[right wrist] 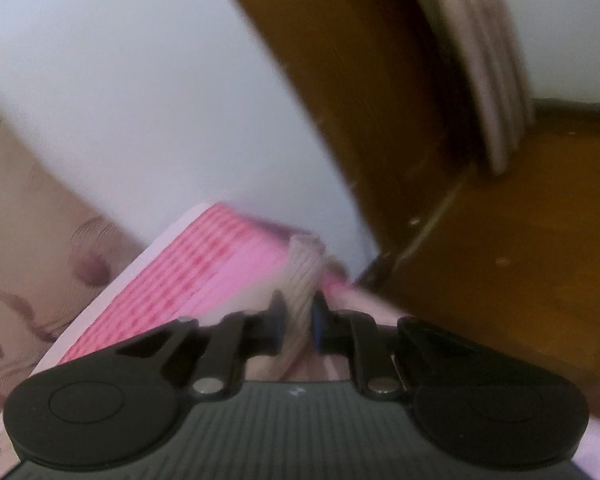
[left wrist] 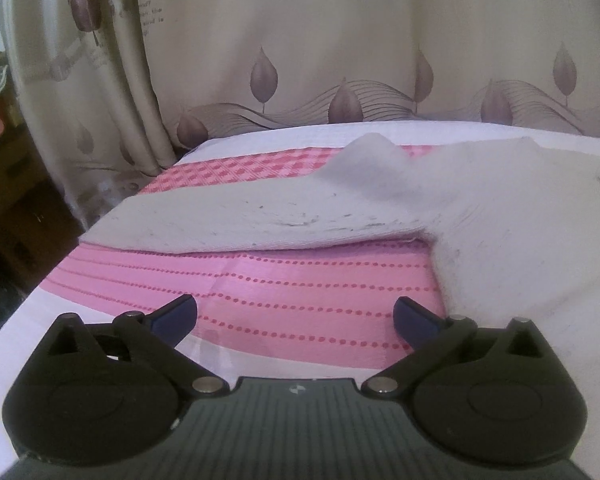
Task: Fold small clothes
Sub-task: 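Grasp the other sleeve cuff with the right gripper and lift it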
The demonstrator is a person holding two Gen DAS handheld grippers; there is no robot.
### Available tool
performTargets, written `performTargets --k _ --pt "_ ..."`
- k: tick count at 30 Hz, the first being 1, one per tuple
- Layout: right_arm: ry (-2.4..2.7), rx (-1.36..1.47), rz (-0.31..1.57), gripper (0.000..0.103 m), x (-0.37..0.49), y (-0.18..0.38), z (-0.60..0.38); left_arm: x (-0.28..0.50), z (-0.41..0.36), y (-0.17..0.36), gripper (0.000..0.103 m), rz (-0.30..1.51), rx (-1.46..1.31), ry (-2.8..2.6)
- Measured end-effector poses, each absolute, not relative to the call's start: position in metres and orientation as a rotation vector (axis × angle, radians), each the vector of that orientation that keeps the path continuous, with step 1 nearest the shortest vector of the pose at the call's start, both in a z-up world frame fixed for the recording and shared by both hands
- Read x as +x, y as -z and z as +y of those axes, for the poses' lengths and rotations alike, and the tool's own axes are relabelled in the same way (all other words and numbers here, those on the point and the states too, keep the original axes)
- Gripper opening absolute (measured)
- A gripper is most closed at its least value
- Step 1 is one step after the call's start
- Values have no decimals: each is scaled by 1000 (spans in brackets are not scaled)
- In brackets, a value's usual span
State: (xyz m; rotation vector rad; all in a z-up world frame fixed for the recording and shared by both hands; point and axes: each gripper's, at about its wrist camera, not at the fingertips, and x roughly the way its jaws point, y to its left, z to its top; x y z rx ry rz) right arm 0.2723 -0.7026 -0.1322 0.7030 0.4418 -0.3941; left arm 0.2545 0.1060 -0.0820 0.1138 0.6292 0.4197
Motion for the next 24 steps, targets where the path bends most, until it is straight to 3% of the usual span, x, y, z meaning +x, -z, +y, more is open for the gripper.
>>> performTargets --k 14,24 --pt "472 789 401 13 228 132 -732 254 102 82 103 623 145 -426" --pt "156 846 220 13 241 29 -664 248 103 80 103 593 115 -413"
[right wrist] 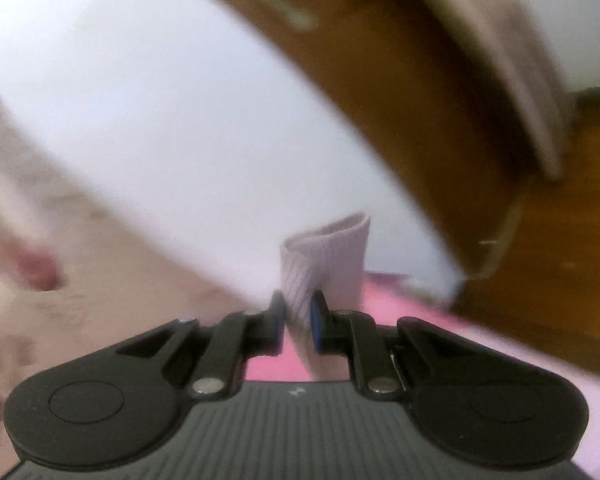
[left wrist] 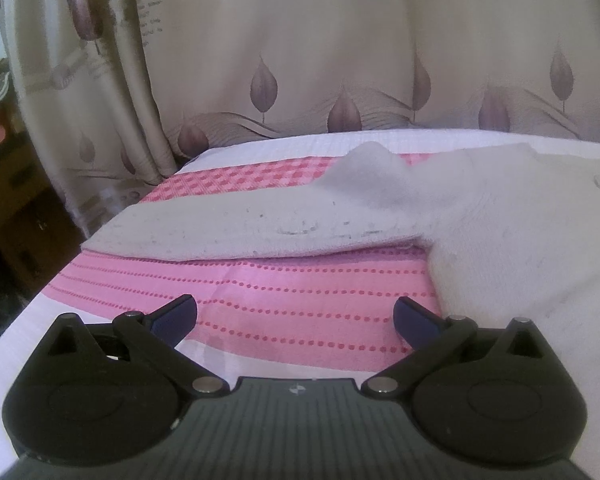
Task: Fold small clothes
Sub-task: 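Grasp the other sleeve cuff with the right gripper and lift it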
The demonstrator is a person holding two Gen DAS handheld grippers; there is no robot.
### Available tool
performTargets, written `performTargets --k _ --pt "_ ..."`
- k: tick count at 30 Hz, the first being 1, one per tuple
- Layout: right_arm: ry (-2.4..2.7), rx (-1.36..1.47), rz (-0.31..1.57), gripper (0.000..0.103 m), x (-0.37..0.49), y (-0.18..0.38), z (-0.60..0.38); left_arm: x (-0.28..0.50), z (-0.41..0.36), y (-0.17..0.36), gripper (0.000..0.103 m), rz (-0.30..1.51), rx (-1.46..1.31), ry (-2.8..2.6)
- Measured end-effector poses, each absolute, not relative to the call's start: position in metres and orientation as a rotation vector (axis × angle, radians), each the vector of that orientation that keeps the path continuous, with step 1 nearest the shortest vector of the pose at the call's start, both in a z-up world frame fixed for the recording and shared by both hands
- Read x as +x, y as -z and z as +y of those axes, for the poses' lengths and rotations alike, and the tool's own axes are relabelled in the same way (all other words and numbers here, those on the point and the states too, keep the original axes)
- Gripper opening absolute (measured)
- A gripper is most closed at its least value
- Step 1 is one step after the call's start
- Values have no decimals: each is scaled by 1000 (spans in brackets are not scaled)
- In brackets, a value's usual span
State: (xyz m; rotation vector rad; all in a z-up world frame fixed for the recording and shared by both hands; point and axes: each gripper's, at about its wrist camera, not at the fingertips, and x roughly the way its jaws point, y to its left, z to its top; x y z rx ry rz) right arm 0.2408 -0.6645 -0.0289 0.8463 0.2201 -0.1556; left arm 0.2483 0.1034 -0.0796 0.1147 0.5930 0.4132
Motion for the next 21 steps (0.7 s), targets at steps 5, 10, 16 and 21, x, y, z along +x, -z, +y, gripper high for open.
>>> performTargets --k 5,10,16,21 --pt "-80 835 186 13 273 -18 -572 243 110 77 103 565 68 -409" --pt "-289 882 212 13 319 -32 -458 238 119 74 103 535 -3 -397" --pt "-497 937 323 13 365 -14 -302 229 140 72 103 491 -160 -379" --pt "-599 894 460 13 385 14 -194 224 161 74 103 479 -316 -368"
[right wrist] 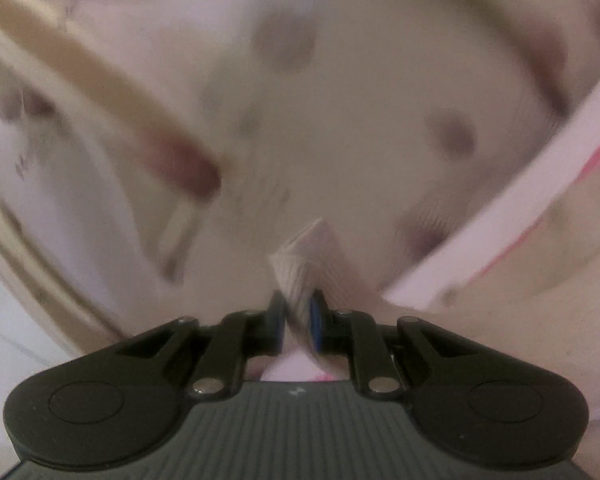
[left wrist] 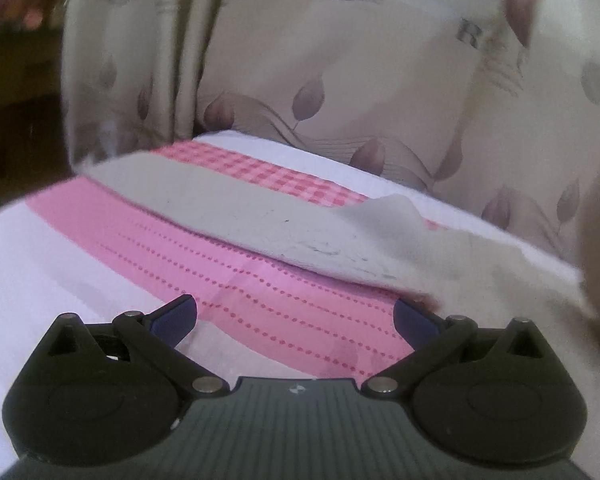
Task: Fold small clothes
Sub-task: 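Grasp the other sleeve cuff with the right gripper and lift it, then lay the sleeve across the sweater body and open the right gripper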
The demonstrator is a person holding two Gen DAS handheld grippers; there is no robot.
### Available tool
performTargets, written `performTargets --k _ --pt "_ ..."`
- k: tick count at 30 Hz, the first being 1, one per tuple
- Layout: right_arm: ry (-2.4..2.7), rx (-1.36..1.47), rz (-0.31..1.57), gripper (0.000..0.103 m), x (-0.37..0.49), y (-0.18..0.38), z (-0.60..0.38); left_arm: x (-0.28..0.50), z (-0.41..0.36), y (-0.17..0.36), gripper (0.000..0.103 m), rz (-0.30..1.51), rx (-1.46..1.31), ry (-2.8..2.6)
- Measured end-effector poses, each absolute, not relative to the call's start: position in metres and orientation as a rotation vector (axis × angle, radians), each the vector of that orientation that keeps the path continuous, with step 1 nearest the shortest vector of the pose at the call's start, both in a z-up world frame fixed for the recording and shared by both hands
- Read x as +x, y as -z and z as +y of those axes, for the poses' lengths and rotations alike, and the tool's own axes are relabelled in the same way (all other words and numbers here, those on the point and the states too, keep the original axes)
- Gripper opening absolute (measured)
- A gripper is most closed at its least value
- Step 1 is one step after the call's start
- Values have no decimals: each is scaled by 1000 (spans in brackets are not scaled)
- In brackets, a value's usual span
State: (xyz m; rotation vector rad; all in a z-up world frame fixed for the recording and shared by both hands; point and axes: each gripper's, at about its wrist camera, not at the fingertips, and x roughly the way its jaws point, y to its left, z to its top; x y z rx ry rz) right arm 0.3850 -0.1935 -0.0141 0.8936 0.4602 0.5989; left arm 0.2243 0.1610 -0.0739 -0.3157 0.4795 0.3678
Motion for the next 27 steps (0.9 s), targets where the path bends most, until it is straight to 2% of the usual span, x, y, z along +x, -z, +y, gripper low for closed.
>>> performTargets --k 7,24,27 --pt "-606 771 574 13 389 48 -121 222 172 76 103 472 -395 -339" --pt "-610 545 705 16 403 87 -70 221 174 77 103 461 -435 -332" --pt "-617 551 727 35 393 90 -76 221 176 77 103 466 -445 -331"
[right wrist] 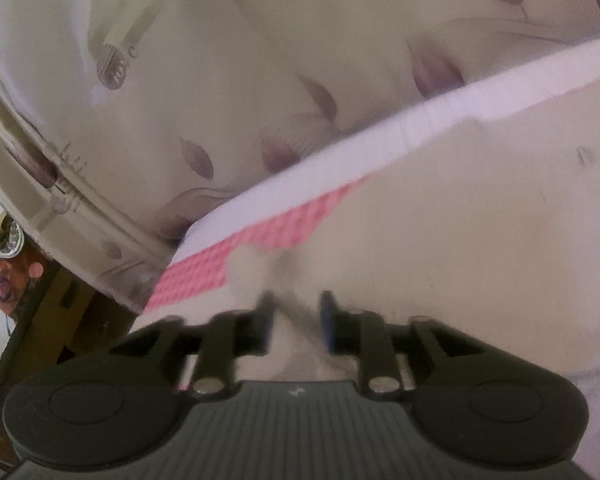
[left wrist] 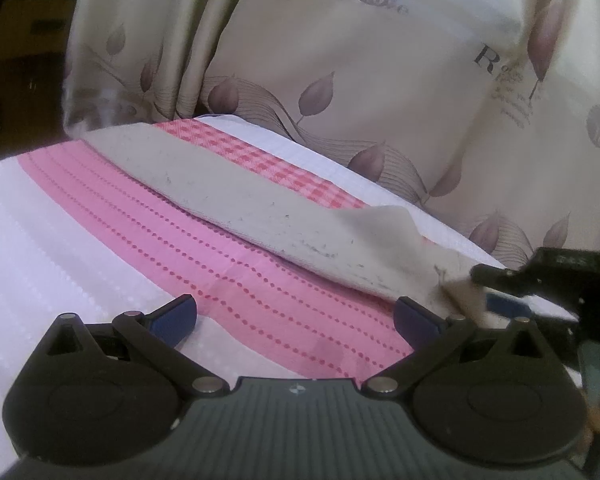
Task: Fold small clothes
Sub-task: 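Lay the sleeve across the sweater body and open the right gripper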
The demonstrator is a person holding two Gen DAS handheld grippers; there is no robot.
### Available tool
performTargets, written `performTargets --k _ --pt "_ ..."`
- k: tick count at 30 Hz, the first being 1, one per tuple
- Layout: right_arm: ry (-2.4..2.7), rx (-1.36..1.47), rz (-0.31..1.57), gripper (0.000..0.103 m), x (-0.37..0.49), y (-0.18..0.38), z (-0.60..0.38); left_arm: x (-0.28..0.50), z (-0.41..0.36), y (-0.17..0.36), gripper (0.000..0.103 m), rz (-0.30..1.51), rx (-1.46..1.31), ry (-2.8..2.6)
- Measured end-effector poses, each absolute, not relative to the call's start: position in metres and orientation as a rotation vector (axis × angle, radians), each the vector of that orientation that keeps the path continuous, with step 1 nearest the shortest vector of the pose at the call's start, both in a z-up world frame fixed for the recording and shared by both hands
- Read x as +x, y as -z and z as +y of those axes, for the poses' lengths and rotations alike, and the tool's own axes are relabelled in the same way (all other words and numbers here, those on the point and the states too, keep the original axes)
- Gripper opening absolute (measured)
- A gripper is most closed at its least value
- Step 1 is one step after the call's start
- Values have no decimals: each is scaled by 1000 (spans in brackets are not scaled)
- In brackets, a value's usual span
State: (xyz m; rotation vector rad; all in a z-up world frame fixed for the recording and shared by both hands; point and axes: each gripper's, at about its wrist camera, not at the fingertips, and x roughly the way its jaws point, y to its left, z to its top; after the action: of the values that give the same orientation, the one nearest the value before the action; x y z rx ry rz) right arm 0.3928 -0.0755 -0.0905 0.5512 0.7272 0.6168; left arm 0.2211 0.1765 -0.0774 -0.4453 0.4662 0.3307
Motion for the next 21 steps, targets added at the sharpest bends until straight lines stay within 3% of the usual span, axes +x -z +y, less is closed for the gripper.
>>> performTargets --k 2,3,15,17,21 --pt "-624 555 703 67 380 89 -88 220 179 78 103 465 -459 -329" --pt "-621 551 689 73 373 88 -96 221 179 77 103 464 -464 -329" --pt "-508 183 593 76 307 95 -134 212 195 75 103 430 -569 -277" --pt "-507 143 551 87 300 93 -130 208 204 71 103 423 -591 -264" --pt "-519 7 518 89 290 95 -107 204 227 62 103 476 -522 -262"
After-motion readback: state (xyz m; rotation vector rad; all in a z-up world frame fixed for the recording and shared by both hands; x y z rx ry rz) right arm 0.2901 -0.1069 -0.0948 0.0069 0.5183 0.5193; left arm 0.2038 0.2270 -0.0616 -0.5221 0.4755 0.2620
